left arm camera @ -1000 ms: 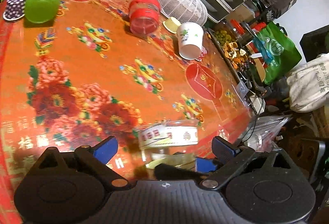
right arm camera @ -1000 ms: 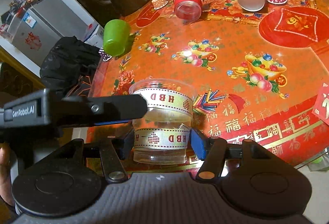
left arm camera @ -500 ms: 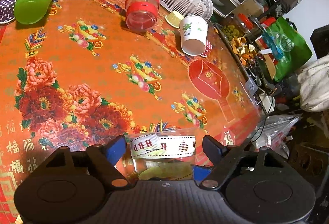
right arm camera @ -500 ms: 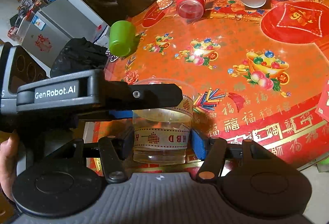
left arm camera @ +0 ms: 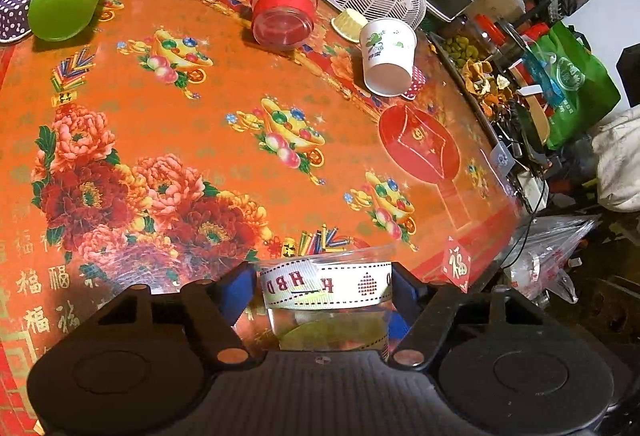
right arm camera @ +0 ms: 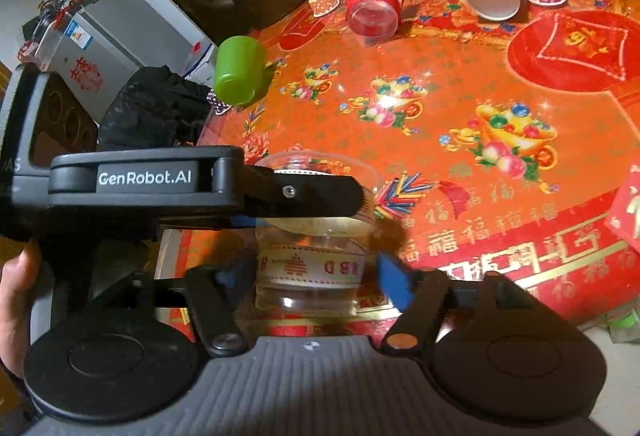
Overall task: Flip cup upright
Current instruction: 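Grasp the HBD cup with the left tool while the right tool releases it, then rotate the left tool to turn the HBD cup mouth up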
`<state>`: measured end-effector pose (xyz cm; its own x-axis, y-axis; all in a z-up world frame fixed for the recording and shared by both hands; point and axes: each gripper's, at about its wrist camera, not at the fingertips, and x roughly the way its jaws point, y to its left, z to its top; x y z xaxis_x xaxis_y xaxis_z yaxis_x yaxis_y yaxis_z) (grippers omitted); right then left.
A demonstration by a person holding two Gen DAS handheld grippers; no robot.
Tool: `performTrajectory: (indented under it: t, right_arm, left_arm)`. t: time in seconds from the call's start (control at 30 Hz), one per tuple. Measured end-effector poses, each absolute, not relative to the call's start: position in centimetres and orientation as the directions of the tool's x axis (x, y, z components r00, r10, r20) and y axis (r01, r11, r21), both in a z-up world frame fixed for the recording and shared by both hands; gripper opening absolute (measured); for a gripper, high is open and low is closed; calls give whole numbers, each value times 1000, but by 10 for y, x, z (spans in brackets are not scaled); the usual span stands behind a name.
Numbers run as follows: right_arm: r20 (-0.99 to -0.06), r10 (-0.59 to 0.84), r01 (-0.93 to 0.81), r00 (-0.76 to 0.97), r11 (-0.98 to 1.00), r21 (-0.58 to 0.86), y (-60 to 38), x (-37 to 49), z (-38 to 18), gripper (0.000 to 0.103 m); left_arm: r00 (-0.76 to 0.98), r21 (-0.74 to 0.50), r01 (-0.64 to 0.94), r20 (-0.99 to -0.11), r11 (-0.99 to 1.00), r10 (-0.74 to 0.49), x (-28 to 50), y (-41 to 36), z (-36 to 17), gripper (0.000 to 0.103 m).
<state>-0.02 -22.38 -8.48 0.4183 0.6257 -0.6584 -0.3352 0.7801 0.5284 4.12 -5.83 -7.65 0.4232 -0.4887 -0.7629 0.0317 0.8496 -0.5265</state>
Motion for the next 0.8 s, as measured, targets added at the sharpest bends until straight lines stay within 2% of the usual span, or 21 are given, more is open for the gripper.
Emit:
performTrajectory:
  t: [0.13, 0.3, 0.4, 0.43, 0.57, 0.73, 0.8]
  right_arm:
    - [-635, 612, -305, 471, 789, 533, -253, -7, -82, 91]
    - [-609, 553, -224, 569, 817, 532, -284, -12, -85, 92]
    - [-569, 516, -207, 640, 830, 518, -290, -18, -84, 102]
    - [-556, 511, -209, 656, 831, 516, -291, -20, -83, 102]
    - [-497, 527, -218, 689, 805, 551, -296, -22, -84, 102]
    - [-416, 533, -247, 736, 785, 568, -302, -28, -84, 102]
    - [-393, 546, -261, 740, 772, 580, -303, -30, -87, 102]
  left_arm:
    - [431, -535, 28, -756, 844, -493, 40, -53, -77, 74]
    - [463, -553, 56, -723, 831, -513, 37, -52, -72, 74]
    - [528, -523, 112, -689, 845, -497, 28, -54, -59, 74]
    - [558, -513, 132, -669, 848, -492, 24, -54, -53, 74]
    - [750, -413, 225, -505, 883, -427, -8, -52, -24, 74]
    - [927, -239, 289, -173, 927, -333, -62, -54, -16, 75]
    - [950, -200, 255, -128, 946, -284, -70, -59, -27, 75]
